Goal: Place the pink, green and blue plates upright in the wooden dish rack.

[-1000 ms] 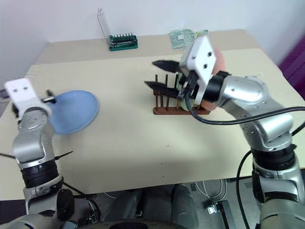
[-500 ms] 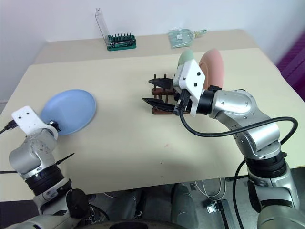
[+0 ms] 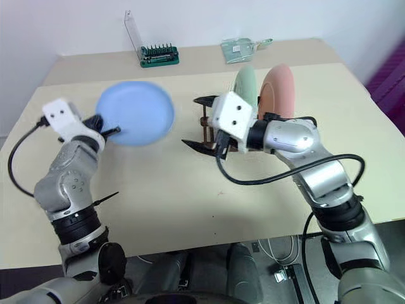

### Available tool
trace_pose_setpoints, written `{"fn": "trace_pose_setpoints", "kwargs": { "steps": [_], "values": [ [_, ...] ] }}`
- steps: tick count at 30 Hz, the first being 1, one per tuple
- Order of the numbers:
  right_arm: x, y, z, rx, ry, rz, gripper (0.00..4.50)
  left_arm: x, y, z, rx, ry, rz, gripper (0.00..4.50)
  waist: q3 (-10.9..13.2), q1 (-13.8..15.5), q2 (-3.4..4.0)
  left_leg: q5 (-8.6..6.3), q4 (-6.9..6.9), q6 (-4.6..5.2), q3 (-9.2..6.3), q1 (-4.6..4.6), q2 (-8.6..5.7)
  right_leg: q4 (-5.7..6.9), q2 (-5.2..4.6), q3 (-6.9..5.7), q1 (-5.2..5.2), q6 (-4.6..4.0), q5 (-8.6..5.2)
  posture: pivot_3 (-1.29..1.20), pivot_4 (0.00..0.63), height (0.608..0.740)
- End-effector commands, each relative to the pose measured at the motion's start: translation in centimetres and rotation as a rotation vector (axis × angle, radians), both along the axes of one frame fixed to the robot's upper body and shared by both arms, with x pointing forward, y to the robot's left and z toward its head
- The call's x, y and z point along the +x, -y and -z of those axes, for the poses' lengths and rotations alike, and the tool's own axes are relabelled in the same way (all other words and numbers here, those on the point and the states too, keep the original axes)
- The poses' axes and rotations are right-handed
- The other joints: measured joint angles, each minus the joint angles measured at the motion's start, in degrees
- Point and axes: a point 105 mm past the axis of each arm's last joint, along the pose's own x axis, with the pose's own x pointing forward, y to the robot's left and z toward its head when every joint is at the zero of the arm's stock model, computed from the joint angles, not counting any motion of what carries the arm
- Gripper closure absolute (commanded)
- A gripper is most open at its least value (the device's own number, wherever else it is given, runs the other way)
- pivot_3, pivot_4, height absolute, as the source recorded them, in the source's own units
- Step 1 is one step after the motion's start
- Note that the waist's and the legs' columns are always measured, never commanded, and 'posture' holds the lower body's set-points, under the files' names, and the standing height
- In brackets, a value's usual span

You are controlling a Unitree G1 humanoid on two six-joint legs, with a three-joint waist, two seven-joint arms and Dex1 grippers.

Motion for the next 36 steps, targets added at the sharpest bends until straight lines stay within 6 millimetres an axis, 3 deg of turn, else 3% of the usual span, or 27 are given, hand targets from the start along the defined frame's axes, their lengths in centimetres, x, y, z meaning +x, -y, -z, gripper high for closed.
{"fn": "trace_pose_setpoints", "kwargs": {
  "steps": [1,4,9,10,13,19,20,23,26,27,29,31,33,36],
  "values": [
    [0.5,-2.0,1.0,-0.167,0.203,-0.047,0.03,-0.6,2.5,-4.0,0.079,0.182,0.102,4.50,0.00,-0.04,0.00,0.00,0.00,0.00,0.01,0.00,0.00,0.00,0.00,0.01,0.00,0.00,0.00,0.00,0.150,0.740],
    [2.7,-3.0,2.4,-0.267,0.316,-0.014,0.03,-1.1,4.7,-5.0,0.118,0.220,0.191,4.50,0.00,-0.11,-0.01,0.00,0.01,0.00,0.01,0.00,-0.01,0.00,0.00,0.00,0.00,0.00,0.00,0.00,0.150,0.740],
    [4.1,-4.1,3.3,-0.294,0.368,-0.014,0.03,-1.8,6.4,-5.8,0.088,0.249,0.274,4.50,0.00,-0.01,-0.01,0.01,0.00,-0.01,-0.03,-0.05,-0.01,-0.02,0.01,0.01,-0.03,-0.03,0.02,0.00,0.150,0.740],
    [4.4,-4.2,3.5,-0.307,0.387,-0.009,0.26,-2.0,6.8,-6.1,0.088,0.257,0.297,4.50,0.00,-0.03,-0.01,0.01,0.00,-0.01,-0.04,-0.05,-0.01,-0.02,0.02,0.01,-0.04,-0.03,0.02,0.00,0.150,0.740],
    [4.7,-4.1,3.7,-0.329,0.420,0.000,1.31,-2.2,7.2,-6.1,0.097,0.254,0.313,4.50,0.00,0.01,0.00,0.02,0.00,-0.02,-0.04,-0.06,-0.01,-0.01,0.02,0.00,-0.06,-0.03,0.02,0.00,0.150,0.740],
    [4.5,-3.6,3.5,-0.338,0.492,0.024,4.33,-2.1,6.5,-5.9,0.077,0.237,0.295,4.50,0.00,-0.15,0.00,0.02,-0.02,-0.04,-0.04,-0.06,0.00,0.00,0.06,0.01,-0.08,-0.03,0.02,0.00,0.150,0.740],
    [4.5,-3.4,3.4,-0.343,0.504,0.027,4.43,-2.0,6.2,-5.9,0.056,0.241,0.289,4.50,0.00,-0.15,-0.01,0.03,-0.02,-0.04,-0.03,-0.07,0.00,0.00,0.06,0.02,-0.10,-0.03,0.02,0.00,0.150,0.740],
    [4.3,-3.2,3.3,-0.356,0.541,0.030,4.50,-1.7,5.1,-7.2,-0.114,0.298,0.247,3.54,0.01,0.25,-0.03,0.03,0.00,-0.04,-0.04,-0.08,0.00,0.00,0.06,0.02,-0.09,-0.03,0.02,0.00,0.150,0.740],
    [4.2,-3.2,2.9,-0.345,0.563,0.031,4.50,-1.5,2.0,-9.6,-0.304,0.399,0.123,2.00,0.04,0.35,-0.07,0.05,0.06,-0.08,-0.07,-0.13,0.00,0.00,0.06,0.01,-0.08,-0.07,0.05,0.00,0.150,0.740],
    [4.2,-3.2,2.5,-0.332,0.570,0.034,4.50,-1.5,-0.3,-10.3,-0.318,0.435,0.022,1.55,0.04,0.27,-0.07,0.07,0.05,-0.10,-0.07,-0.13,0.01,-0.01,0.08,0.00,-0.09,-0.08,0.06,0.00,0.150,0.740],
    [4.0,-3.1,0.8,-0.254,0.579,0.045,4.50,-1.6,-5.1,-10.5,-0.212,0.435,-0.203,1.55,0.03,-0.27,-0.05,0.07,-0.04,-0.12,-0.03,-0.08,0.03,0.00,0.10,0.02,-0.11,-0.09,0.06,0.00,0.150,0.740],
    [3.8,-2.9,-1.2,-0.131,0.546,0.065,4.50,-1.9,-7.6,-10.2,-0.072,0.416,-0.308,1.55,0.01,-1.25,-0.02,0.10,-0.17,-0.17,0.00,-0.06,0.05,0.00,0.17,0.05,-0.19,-0.12,0.07,0.00,0.150,0.740],
    [3.5,-2.7,-2.9,-0.001,0.491,0.076,4.50,-1.4,-8.0,-9.1,0.019,0.370,-0.294,1.55,0.01,-1.33,-0.01,0.11,-0.27,-0.18,0.01,-0.08,0.06,0.03,0.19,0.08,-0.37,-0.18,0.11,0.00,0.150,0.740],
    [2.0,-2.1,-6.5,0.350,0.280,0.049,4.50,-0.2,-5.3,-5.6,0.324,0.248,-0.141,1.55,0.00,-1.11,-0.03,0.11,-0.22,-0.18,-0.04,-0.21,0.06,0.05,0.18,0.07,-0.48,-0.20,0.12,0.00,0.150,0.740]
  ]
}}
